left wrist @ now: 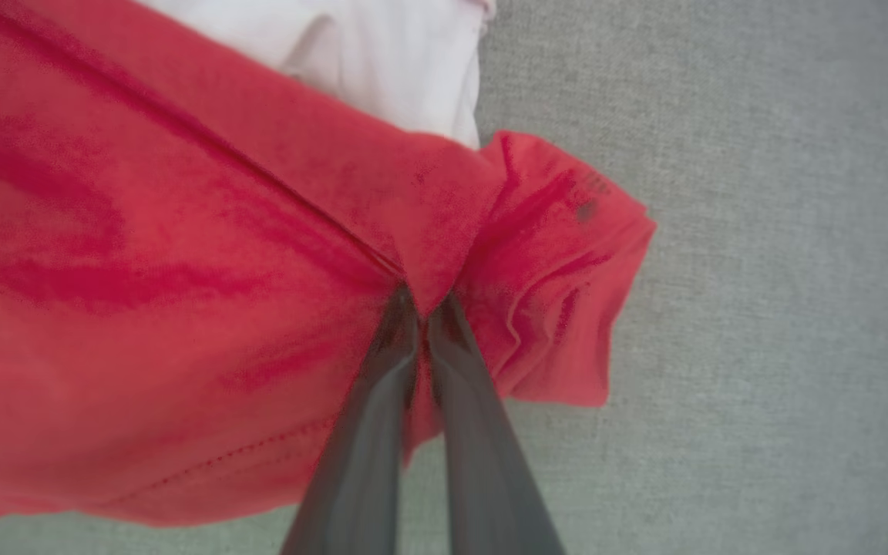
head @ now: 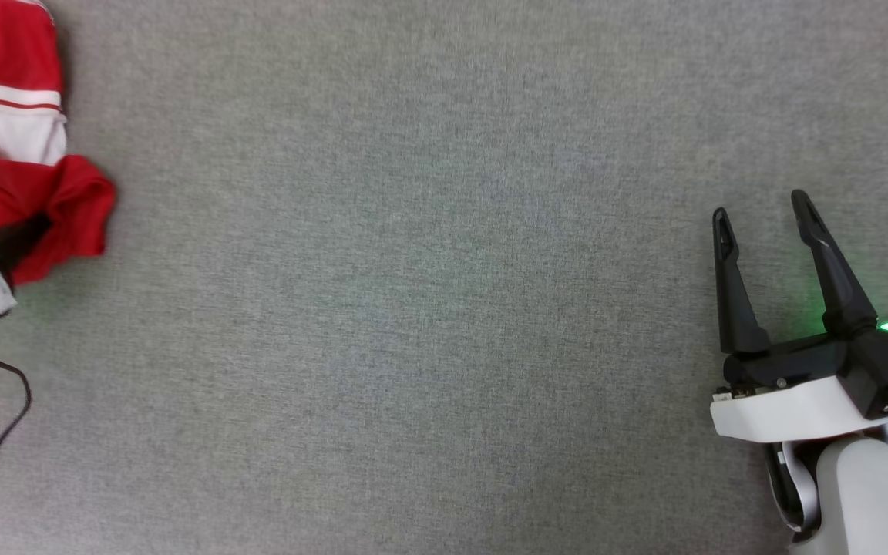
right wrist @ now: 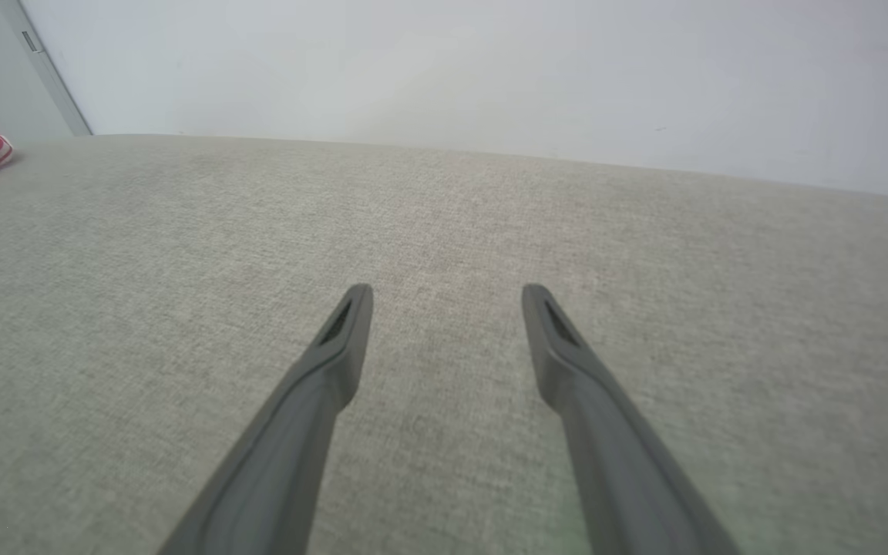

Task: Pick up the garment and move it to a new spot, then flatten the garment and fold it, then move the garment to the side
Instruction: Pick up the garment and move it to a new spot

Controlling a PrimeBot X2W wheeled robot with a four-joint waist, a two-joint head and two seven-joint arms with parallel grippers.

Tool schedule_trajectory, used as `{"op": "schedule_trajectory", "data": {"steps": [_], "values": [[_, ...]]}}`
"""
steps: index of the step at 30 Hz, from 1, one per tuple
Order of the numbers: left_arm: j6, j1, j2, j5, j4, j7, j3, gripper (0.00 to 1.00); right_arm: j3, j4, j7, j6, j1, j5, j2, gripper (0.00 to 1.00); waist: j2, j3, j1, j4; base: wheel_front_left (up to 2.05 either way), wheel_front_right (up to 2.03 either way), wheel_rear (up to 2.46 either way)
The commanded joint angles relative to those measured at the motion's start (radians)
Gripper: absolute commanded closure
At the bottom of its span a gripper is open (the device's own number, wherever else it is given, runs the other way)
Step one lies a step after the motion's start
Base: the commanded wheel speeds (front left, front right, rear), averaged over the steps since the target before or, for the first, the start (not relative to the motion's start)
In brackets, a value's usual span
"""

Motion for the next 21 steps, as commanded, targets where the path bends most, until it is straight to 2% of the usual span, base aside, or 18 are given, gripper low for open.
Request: {"op": "schedule_trajectory", "data": {"steps": [1,10,15,21], "values": [[-0.003,0.023,-0.014,-0.004,-0.016,-0.014,-0.015,1.0,0.002,0.008,0.0,-0.001,0.007,0.002,-0.002,0.0,0.0,-0.026,-0.0001,0.0,0.0,0.0,0.0],[-0.002,-0.018,0.036,0.074,-0.172,-0.264,-0.039,1.0,0.013,0.024,-0.001,-0.001,0.018,0.054,-0.001,0.0,0.0,-0.18,-0.0001,-0.021,0.0,0.0,0.0],[-0.002,-0.061,0.04,0.148,-0.242,-0.346,-0.064,1.0,0.012,0.047,-0.001,-0.001,0.035,0.079,-0.001,0.0,0.0,-0.256,-0.0001,-0.058,0.0,0.0,0.0],[-0.001,-0.109,-0.024,0.222,-0.297,-0.41,-0.093,1.0,0.014,0.06,-0.001,-0.001,0.057,0.114,-0.001,0.0,0.0,-0.327,-0.0001,-0.12,0.0,0.0,0.0]]}}
